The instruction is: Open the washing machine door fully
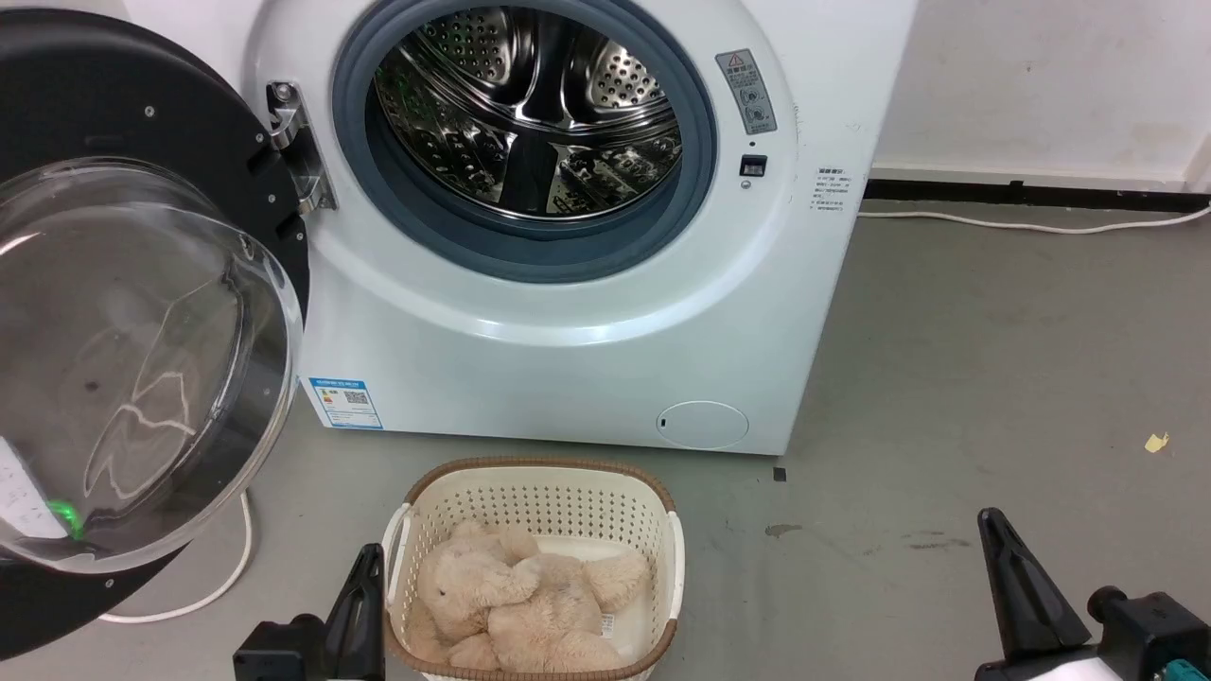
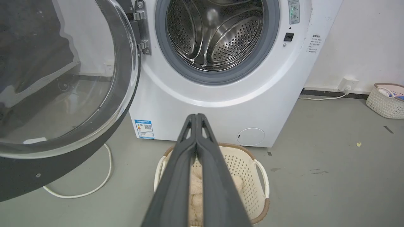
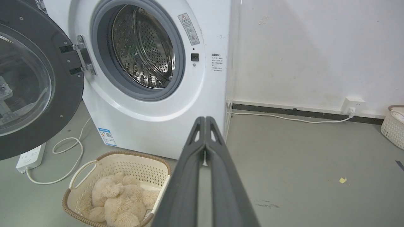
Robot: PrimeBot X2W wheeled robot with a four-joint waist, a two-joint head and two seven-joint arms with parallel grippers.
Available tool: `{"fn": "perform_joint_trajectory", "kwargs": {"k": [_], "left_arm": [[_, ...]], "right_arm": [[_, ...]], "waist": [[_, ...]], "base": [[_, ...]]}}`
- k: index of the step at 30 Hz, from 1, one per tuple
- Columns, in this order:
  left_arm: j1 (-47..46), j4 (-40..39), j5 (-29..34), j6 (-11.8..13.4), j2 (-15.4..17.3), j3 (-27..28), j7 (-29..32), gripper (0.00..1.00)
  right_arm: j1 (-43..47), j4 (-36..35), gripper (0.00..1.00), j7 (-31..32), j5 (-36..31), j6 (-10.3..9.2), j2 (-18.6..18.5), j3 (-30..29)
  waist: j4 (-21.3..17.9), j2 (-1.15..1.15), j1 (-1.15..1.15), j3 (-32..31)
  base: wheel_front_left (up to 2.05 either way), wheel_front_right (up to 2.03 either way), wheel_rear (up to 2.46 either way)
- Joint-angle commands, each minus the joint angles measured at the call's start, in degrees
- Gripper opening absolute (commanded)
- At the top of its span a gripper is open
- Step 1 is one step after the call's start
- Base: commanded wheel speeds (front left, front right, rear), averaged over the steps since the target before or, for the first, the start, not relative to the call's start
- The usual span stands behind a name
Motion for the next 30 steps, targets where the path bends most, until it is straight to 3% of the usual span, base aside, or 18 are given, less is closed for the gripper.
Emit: {"fn": "perform_joint_trajectory", "kwargs": {"k": [1, 30], "left_arm": [[-0.9, -0.1, 0.8, -0.4, -0.3, 0.5, 0.3, 0.00], [-2.5, -0.2, 4.7, -2.9, -2.7, 3.5, 2.7, 0.00]], "right_arm": [[-0.9, 0.0, 0.00, 0.3, -0.3, -0.01, 0.0, 0.2], [-2.4, 0.1, 0.00, 3.0, -1.5, -0.02, 0.1, 1.2]], "waist": [[0.0, 0.00, 0.00, 0.0], [-0.2, 0.00, 0.00, 0.2]], "base": [[0.00, 0.00, 0.00], [0.00, 0.00, 0.00]]}}
